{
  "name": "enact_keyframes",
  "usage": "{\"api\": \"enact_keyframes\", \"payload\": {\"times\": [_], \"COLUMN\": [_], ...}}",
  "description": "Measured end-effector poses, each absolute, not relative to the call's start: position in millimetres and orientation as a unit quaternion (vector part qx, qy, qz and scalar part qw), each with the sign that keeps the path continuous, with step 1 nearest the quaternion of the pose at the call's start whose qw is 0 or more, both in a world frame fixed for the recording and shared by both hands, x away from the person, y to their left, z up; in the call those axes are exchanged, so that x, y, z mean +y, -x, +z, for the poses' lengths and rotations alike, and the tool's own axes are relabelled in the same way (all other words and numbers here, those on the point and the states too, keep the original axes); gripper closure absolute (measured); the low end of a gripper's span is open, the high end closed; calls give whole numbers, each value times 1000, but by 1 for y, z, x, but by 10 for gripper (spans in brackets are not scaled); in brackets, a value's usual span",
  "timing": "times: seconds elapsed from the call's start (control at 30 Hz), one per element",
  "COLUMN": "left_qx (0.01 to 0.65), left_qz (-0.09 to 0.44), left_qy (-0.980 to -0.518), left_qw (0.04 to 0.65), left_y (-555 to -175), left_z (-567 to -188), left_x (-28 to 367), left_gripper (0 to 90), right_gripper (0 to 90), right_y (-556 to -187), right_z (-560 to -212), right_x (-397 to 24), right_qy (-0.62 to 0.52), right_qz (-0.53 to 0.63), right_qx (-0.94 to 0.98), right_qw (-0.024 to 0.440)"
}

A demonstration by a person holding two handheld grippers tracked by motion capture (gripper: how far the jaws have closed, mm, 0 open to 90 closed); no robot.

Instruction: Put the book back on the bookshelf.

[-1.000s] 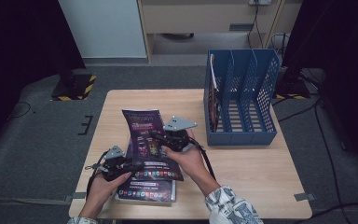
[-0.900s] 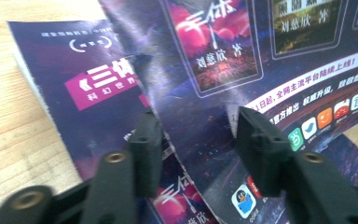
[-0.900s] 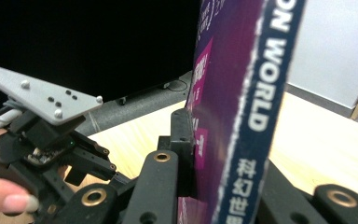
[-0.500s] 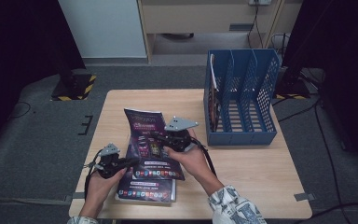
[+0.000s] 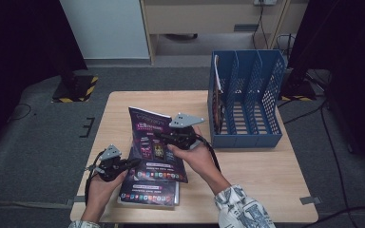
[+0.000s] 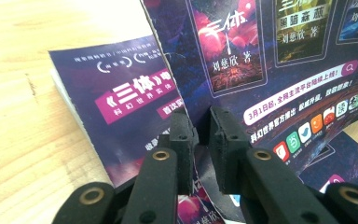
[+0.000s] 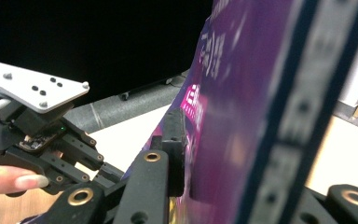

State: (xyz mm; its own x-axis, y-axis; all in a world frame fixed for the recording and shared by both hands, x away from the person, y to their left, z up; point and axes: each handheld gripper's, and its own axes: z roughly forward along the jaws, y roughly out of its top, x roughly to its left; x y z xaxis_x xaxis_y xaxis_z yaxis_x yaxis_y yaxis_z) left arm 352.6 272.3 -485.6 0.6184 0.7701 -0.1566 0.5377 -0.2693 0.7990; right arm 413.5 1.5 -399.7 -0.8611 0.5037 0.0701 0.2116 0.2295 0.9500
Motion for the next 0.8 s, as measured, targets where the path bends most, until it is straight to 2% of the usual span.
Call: {"api": "enact_keyframes", "payload": {"times": [0.43,0.8], "left_qx": [415,413], "left_qz": [152,164], "left_qy": [-782,-778], "left_qw": [440,443], "left_y": [-350,-348], "left_z": [-481,-479], "left_x": [272,275], "left_gripper": [798,803], "right_gripper": [748,677], "right_y": [-418,-425], "right_z": [-386,-383], "right_x": [-1,-2], "right_qy": [-238,-248], "right_qz": [589,589], "right_qx": [763,762], "right_qw": [119,104]}}
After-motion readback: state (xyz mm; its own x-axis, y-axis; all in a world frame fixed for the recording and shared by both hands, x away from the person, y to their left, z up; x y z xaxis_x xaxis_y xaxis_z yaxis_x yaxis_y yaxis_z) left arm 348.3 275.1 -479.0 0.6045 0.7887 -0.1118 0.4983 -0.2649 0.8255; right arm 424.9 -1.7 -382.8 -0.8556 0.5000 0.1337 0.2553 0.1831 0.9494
